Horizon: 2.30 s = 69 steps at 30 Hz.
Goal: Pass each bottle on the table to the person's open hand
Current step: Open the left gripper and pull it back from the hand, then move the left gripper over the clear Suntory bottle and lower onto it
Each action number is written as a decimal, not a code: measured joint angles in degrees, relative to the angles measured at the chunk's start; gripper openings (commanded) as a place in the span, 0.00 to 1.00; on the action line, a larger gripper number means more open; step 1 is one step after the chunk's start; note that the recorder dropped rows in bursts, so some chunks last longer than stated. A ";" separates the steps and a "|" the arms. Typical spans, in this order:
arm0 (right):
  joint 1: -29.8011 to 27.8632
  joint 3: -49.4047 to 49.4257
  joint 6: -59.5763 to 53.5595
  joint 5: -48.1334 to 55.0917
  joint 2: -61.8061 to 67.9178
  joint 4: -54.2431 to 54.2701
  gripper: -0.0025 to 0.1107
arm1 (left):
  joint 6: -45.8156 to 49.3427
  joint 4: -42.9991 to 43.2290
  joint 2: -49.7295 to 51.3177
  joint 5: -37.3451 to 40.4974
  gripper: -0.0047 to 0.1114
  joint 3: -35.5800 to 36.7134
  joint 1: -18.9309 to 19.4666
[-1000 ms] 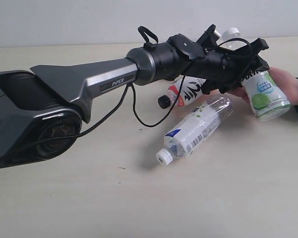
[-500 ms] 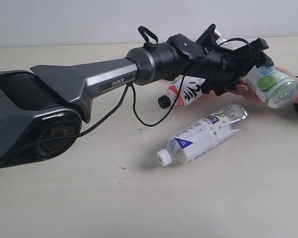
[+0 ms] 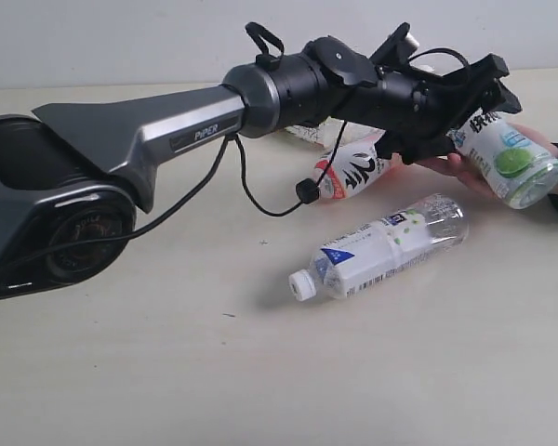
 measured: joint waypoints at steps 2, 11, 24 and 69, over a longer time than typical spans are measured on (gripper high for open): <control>0.00 0.00 0.00 0.00 0.00 0.00 0.02 | 0.16 1.05 -0.74 2.19 0.76 0.00 0.60; 0.00 0.00 0.00 0.00 0.00 0.00 0.02 | 3.82 10.02 -5.90 18.37 0.13 0.00 3.22; 0.00 0.00 0.00 0.00 0.00 0.00 0.02 | 4.87 30.01 -13.84 34.77 0.04 0.00 4.12; 0.00 0.00 0.00 0.00 0.00 0.00 0.02 | 28.65 36.87 -58.96 -9.04 0.04 69.56 4.12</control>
